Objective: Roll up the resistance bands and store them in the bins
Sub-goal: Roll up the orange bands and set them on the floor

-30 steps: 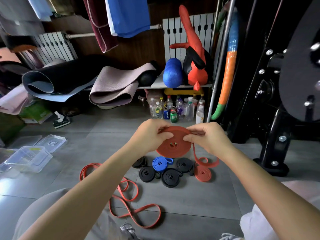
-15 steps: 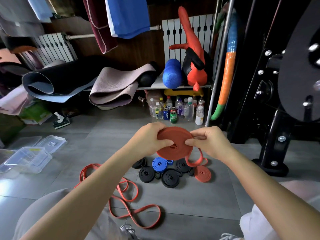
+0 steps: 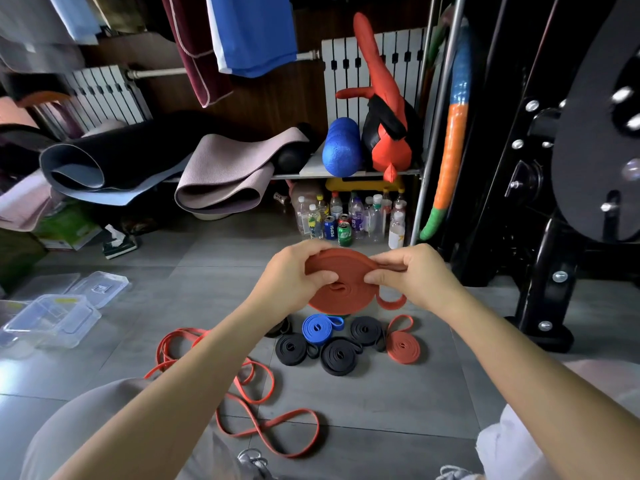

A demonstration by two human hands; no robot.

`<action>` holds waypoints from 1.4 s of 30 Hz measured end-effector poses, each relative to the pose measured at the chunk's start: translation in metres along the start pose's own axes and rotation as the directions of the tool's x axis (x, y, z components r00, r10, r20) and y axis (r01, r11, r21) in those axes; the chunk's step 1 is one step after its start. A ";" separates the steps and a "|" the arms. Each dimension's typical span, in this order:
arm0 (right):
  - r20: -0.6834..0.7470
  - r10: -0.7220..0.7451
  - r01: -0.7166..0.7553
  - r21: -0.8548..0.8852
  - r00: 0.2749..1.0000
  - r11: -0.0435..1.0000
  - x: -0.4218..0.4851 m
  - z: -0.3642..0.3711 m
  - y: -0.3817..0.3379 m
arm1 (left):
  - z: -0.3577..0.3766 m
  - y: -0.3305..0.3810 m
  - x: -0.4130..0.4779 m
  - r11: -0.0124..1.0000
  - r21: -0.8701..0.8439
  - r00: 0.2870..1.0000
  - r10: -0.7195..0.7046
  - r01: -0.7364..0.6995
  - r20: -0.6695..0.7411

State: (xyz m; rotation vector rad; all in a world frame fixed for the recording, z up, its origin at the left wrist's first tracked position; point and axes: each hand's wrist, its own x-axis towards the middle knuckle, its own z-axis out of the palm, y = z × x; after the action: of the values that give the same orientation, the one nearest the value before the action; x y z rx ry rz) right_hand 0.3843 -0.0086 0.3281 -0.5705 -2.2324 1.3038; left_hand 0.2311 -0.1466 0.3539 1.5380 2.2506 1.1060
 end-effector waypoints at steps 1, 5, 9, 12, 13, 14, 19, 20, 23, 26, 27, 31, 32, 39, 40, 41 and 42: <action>-0.004 -0.006 0.006 0.010 1.000 1.000 -0.002 -0.001 0.000 | -0.001 -0.001 0.000 0.999 -0.052 1.000 -0.008 0.007 -0.011; -0.058 0.002 0.004 0.092 0.998 0.996 -0.004 -0.001 0.000 | 0.000 0.000 -0.004 0.969 -0.247 0.998 -0.034 0.022 -0.043; -0.114 0.070 -0.039 0.250 0.991 0.967 -0.004 0.000 -0.001 | 0.004 0.002 -0.007 0.933 -0.358 0.996 -0.067 0.042 -0.059; -0.137 0.099 -0.056 0.284 0.986 0.957 -0.005 0.003 0.001 | 0.005 0.004 -0.009 0.918 -0.394 0.999 -0.052 0.042 -0.015; -0.142 0.100 -0.055 0.287 0.985 0.956 -0.005 0.003 0.002 | 0.006 0.005 -0.010 0.914 -0.403 0.999 -0.047 0.043 0.000; -0.143 0.101 -0.057 0.289 0.985 0.956 -0.005 0.004 0.003 | 0.006 0.007 -0.011 0.913 -0.405 0.999 -0.047 0.047 0.009; -0.123 0.101 -0.066 0.258 0.987 0.964 -0.007 0.007 0.000 | 0.004 0.011 -0.012 0.917 -0.388 0.995 -0.103 0.094 -0.004; -0.121 0.103 -0.070 0.248 0.987 0.966 -0.007 0.008 -0.001 | 0.004 0.012 -0.013 0.913 -0.391 0.992 -0.123 0.112 -0.004; -0.139 0.119 -0.087 0.218 0.983 0.972 -0.006 0.009 -0.004 | 0.003 0.012 -0.013 0.898 -0.410 0.985 -0.170 0.158 0.007; -0.148 0.130 -0.094 0.229 0.980 0.969 -0.006 0.009 -0.006 | 0.003 0.011 -0.014 0.903 -0.403 0.989 -0.143 0.148 0.044; -0.152 0.125 -0.088 0.233 0.980 0.968 -0.006 0.009 -0.006 | 0.004 0.012 -0.015 0.908 -0.394 0.990 -0.127 0.144 0.069; -0.142 0.114 -0.082 0.217 0.983 0.973 -0.006 0.010 -0.004 | 0.006 0.010 -0.016 0.931 -0.334 0.989 -0.127 0.147 0.081; -0.139 0.122 -0.092 0.206 0.983 0.974 -0.006 0.010 -0.004 | 0.006 0.010 -0.016 0.925 -0.347 0.988 -0.139 0.154 0.066; -0.189 0.104 -0.084 0.112 0.977 0.990 -0.011 0.010 0.004 | 0.006 0.004 -0.017 0.884 -0.427 0.977 -0.213 0.188 -0.010; -0.196 0.088 -0.066 0.116 0.977 0.991 -0.013 0.011 0.004 | 0.005 0.003 -0.017 0.879 -0.435 0.974 -0.224 0.195 -0.016; -0.203 0.072 -0.046 0.127 0.976 0.991 -0.014 0.011 0.003 | 0.005 0.002 -0.018 0.871 -0.448 0.971 -0.239 0.204 -0.023; -0.211 0.053 -0.026 0.129 0.976 0.991 -0.014 0.011 0.003 | 0.005 0.001 -0.018 0.861 -0.464 0.967 -0.253 0.211 -0.029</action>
State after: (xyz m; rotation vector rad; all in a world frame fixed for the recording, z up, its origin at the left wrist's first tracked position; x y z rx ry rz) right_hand 0.3891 -0.0234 0.3181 -0.6776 -1.9585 1.3246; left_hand 0.2422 -0.1600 0.3467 1.0170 1.9608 1.5151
